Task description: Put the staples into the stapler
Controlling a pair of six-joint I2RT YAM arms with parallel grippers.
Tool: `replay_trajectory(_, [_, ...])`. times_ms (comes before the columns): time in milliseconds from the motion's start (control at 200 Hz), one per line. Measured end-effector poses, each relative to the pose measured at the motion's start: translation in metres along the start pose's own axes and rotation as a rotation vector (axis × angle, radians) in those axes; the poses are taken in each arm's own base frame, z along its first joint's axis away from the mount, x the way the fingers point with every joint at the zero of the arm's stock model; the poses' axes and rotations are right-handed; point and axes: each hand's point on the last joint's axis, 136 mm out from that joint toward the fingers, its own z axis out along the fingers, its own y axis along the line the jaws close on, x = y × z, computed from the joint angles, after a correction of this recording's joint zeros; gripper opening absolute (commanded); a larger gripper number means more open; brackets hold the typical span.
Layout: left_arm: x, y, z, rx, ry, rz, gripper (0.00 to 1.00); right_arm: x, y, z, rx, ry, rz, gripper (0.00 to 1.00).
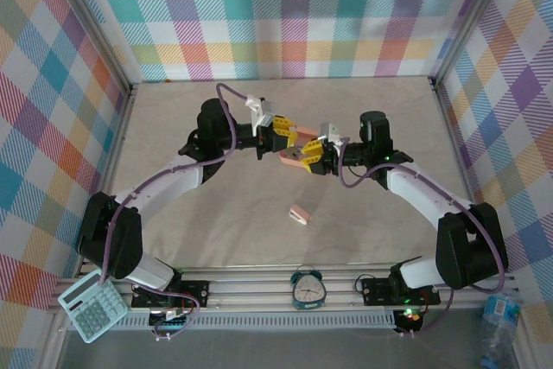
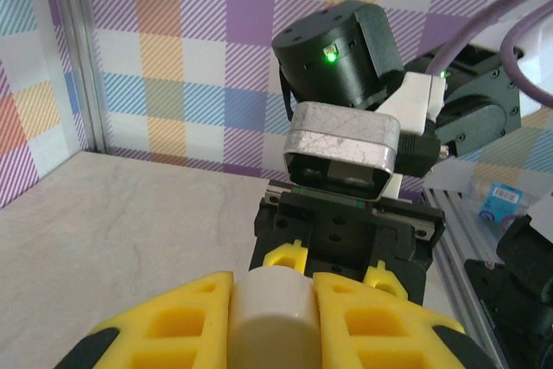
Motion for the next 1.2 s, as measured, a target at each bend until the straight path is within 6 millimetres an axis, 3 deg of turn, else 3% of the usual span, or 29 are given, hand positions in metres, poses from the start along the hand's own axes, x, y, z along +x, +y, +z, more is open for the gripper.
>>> replay_trajectory(360, [0.007,0.006,0.002,-0.024,0.000,-0.007,0.00,-0.001,-0.003,0.009,0.000,-0.014,0.013,0.39])
replay_trajectory(740, [0.035,0.000,0.003,-0.006,0.103,0.021,0.00,-0.025,0.005,-0.027,0.066,0.003,-0.040,0.49])
replay_trajectory(915, [0.032,0.000,0.003,-0.003,0.091,0.025,0.00,-0.031,-0.002,-0.022,0.025,-0.006,-0.031,0.53])
replay_trajectory(1200, [0.021,-0.004,0.004,0.022,0.054,0.035,0.00,-0.014,-0.008,-0.001,-0.076,-0.004,0.048,0.56])
